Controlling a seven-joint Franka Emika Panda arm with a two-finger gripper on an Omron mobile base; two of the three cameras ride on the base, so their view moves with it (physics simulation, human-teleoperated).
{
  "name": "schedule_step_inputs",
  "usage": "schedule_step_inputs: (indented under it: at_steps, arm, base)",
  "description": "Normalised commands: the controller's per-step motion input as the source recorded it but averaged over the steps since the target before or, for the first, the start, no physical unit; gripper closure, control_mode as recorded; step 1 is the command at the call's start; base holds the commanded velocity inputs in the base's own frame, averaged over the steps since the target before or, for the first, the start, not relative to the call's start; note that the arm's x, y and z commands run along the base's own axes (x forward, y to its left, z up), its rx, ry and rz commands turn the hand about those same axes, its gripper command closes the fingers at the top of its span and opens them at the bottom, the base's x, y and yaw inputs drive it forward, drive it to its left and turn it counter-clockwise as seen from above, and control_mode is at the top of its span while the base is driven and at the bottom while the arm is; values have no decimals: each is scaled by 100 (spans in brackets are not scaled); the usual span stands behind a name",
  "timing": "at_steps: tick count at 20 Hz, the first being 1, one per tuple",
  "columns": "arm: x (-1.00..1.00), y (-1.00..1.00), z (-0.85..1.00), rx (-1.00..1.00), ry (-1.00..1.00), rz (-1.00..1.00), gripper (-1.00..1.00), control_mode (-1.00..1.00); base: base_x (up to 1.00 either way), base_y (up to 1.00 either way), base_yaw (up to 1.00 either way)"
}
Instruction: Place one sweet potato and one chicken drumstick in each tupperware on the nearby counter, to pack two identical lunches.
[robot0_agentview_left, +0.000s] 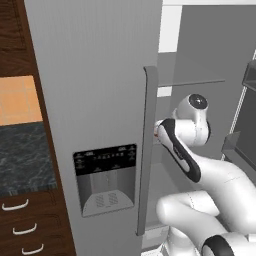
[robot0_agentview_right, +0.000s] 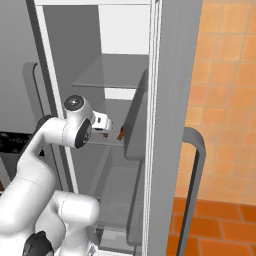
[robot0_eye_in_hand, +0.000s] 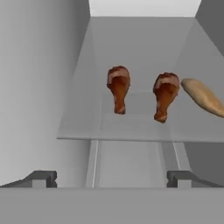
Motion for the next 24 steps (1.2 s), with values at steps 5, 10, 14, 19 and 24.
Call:
schedule_step_inputs:
  at_steps: [5, 10, 14, 19, 24]
  arm:
    - [63, 0, -47, 0, 7, 0, -100, -100]
    - [60, -17, -12, 2, 3, 4, -100, -100]
    - [44, -8, -6, 2, 0, 4, -100, -100]
    - [43, 5, -20, 0, 0, 0, -100, -100]
    - [42, 0, -49, 0, 0, 0, -100, -100]
  base:
    - [0, 0, 0]
    - [0, 0, 0]
    - [0, 0, 0]
    - [0, 0, 0]
    - [0, 0, 0]
